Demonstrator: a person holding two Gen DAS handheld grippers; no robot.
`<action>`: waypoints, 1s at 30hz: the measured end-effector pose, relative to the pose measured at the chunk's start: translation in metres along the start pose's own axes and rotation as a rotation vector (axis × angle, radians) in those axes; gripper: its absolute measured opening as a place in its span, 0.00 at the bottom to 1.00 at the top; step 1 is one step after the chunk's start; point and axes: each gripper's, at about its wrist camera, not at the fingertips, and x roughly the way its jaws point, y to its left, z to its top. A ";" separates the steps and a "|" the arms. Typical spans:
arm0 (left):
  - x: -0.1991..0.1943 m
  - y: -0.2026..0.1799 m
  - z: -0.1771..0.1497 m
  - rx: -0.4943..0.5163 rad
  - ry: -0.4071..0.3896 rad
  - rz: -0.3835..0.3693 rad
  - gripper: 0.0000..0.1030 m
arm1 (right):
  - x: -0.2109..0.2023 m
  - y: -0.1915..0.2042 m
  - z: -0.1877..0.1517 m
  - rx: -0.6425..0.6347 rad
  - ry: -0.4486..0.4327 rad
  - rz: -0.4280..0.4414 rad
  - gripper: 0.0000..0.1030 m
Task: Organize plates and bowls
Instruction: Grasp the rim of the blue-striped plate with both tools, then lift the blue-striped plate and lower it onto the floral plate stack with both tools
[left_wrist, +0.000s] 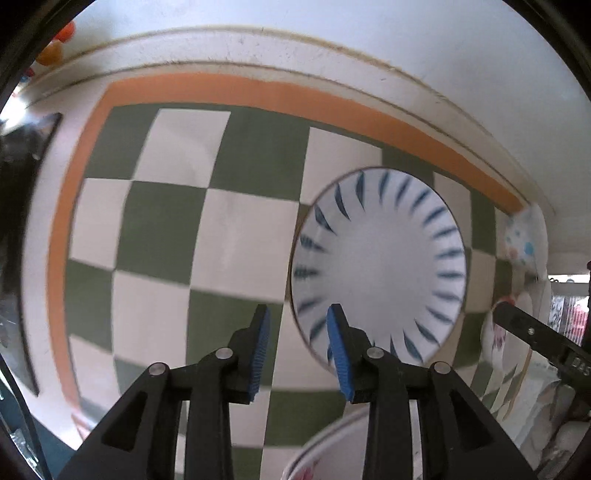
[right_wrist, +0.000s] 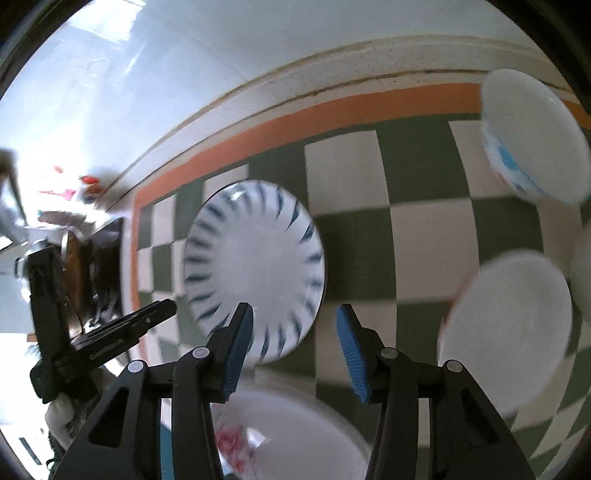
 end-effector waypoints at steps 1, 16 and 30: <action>0.007 0.002 0.006 -0.005 0.016 -0.007 0.29 | 0.008 -0.001 0.007 0.009 0.005 -0.014 0.49; 0.034 0.003 0.022 0.014 0.040 -0.021 0.12 | 0.068 -0.013 0.035 0.071 0.060 -0.030 0.09; -0.008 -0.013 -0.007 0.029 -0.032 -0.016 0.12 | 0.023 0.005 0.017 -0.024 -0.001 -0.020 0.06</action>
